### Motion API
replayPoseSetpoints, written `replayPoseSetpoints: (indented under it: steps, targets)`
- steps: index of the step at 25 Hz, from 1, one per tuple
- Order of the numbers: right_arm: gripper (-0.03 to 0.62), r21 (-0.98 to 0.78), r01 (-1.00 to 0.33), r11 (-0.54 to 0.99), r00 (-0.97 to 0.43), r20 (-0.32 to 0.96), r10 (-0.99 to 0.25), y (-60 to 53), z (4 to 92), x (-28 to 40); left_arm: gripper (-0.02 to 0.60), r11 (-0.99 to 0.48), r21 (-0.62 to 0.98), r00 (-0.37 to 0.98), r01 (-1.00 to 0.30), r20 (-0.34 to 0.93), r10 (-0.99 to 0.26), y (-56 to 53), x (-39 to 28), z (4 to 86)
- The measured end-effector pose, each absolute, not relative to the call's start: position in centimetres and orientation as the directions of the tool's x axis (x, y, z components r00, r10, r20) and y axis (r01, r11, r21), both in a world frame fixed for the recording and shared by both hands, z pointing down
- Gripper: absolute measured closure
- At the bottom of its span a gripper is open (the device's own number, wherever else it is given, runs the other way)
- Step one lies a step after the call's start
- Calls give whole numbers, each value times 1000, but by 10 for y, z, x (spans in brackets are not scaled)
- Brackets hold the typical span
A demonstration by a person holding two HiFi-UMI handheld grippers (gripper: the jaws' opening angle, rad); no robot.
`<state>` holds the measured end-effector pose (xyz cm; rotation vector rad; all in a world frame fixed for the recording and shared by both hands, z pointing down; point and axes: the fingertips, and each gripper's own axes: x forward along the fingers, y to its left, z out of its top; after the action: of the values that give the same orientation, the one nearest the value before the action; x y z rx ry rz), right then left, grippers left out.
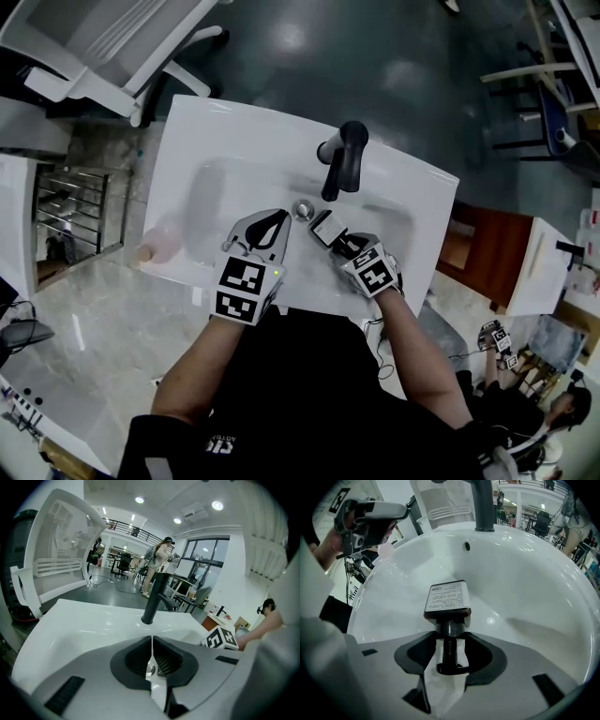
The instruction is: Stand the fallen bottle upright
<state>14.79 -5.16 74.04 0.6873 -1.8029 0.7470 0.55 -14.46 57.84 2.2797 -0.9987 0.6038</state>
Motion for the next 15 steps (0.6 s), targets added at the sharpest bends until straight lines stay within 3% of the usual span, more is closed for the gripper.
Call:
replayPoseSetpoints:
  steps: [6, 8, 13, 15]
  targets:
    - [414, -181, -764, 619, -313, 943, -111, -45, 728, 152, 555, -548, 316, 614, -775, 582, -533, -147, -4, 575]
    - [582, -181, -777, 603, -322, 937, -133, -47, 724, 155, 555, -544, 318, 614, -776, 578, -537, -145, -5, 575]
    - [570, -151, -785, 601, -255, 962, -92, -31, 736, 163, 555, -550, 327, 624, -768, 576, -528, -132, -5, 573]
    - [507, -71, -763, 643, -224, 962, -159, -40, 727, 161, 555, -550, 324, 622, -769, 577, -529, -130, -7, 573]
